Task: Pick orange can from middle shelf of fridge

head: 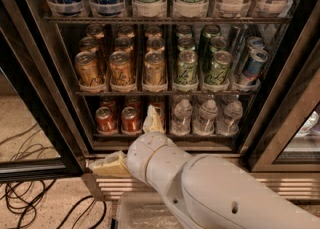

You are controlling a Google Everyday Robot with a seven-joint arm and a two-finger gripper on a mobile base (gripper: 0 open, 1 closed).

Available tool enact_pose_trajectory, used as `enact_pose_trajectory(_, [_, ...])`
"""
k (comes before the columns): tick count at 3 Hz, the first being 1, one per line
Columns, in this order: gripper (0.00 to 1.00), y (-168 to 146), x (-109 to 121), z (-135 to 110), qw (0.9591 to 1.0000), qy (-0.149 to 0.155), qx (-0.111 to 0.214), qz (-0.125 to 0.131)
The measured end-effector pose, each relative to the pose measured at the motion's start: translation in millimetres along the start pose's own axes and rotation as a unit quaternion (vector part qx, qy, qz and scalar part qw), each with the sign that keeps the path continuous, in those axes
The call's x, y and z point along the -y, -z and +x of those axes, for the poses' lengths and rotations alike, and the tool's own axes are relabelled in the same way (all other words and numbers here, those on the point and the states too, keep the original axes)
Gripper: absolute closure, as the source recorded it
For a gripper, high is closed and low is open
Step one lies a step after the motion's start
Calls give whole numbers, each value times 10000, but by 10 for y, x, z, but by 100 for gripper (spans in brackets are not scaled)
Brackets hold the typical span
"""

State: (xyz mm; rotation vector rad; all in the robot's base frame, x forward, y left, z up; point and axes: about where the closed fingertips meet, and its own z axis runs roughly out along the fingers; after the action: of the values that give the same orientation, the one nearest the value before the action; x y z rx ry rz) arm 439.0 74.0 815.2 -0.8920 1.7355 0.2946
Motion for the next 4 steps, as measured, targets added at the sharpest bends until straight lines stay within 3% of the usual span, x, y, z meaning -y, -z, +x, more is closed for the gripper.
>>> enact_pose_trajectory(1, [0, -124, 26, -130, 9990, 245, 197, 325])
enact_pose_trajectory(2, [0, -208, 88, -115, 9968, 238, 236, 725])
enact_pose_trajectory(3, [0, -269, 209, 12, 9930, -54, 219, 1156])
enact_pose_trajectory(4, [19, -369, 341, 78, 9889, -259, 321, 1427])
